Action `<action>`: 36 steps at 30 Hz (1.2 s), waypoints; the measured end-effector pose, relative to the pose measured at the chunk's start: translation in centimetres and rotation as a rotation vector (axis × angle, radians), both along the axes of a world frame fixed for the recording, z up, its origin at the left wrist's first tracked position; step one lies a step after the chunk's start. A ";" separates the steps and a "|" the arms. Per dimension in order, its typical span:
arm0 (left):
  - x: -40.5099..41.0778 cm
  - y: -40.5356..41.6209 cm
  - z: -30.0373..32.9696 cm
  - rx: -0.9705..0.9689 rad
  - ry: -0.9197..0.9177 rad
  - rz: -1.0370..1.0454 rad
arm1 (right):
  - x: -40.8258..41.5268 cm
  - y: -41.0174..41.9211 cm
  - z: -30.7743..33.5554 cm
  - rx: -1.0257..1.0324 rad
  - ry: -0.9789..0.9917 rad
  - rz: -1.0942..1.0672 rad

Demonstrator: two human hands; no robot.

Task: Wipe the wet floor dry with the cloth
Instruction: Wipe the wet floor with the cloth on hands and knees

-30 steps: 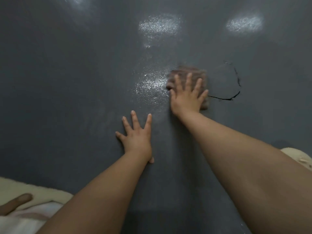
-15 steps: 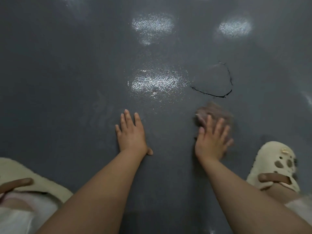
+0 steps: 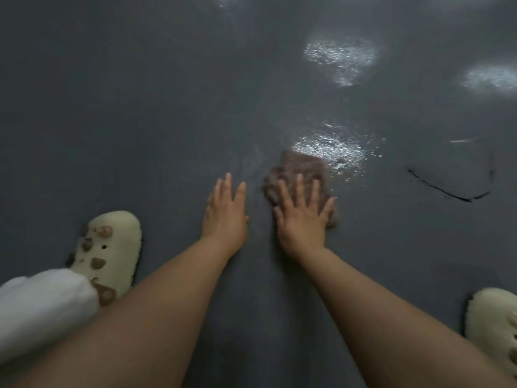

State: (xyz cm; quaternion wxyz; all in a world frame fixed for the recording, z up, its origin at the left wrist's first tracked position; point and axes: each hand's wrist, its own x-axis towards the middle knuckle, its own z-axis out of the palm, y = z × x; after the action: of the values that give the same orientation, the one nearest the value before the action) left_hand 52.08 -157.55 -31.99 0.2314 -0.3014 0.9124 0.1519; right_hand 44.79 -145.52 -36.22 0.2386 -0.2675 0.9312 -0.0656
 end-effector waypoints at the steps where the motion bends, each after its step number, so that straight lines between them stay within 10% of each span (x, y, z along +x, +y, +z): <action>1: 0.3 -0.8 -0.1 -0.023 -0.035 0.051 | 0.8 -0.1 -0.3 -0.045 0.017 0.164; 6: 0.9 -3.2 -0.5 -0.022 -0.041 0.120 | -2.7 1.6 -1.2 -0.081 0.149 0.463; 15: 1.2 -3.4 -0.9 -0.008 0.036 0.144 | -13.0 -1.1 0.4 0.068 0.059 -0.536; 27: 3.2 -6.6 -1.4 0.181 0.348 0.262 | 2.7 -9.3 1.8 -0.001 -0.106 0.377; 32: 1.8 -6.5 -2.3 -0.212 0.519 0.172 | -1.0 -7.9 3.2 -0.374 -0.126 0.089; 36: -0.9 -2.8 -3.5 -0.192 0.189 -0.120 | -3.9 -6.1 2.3 -0.311 0.100 -0.155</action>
State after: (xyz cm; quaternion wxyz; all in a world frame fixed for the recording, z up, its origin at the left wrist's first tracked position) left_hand 51.22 -160.33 -35.44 0.1233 -0.2516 0.9568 0.0774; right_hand 40.93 -151.62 -33.91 0.1421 -0.2314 0.9383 -0.2139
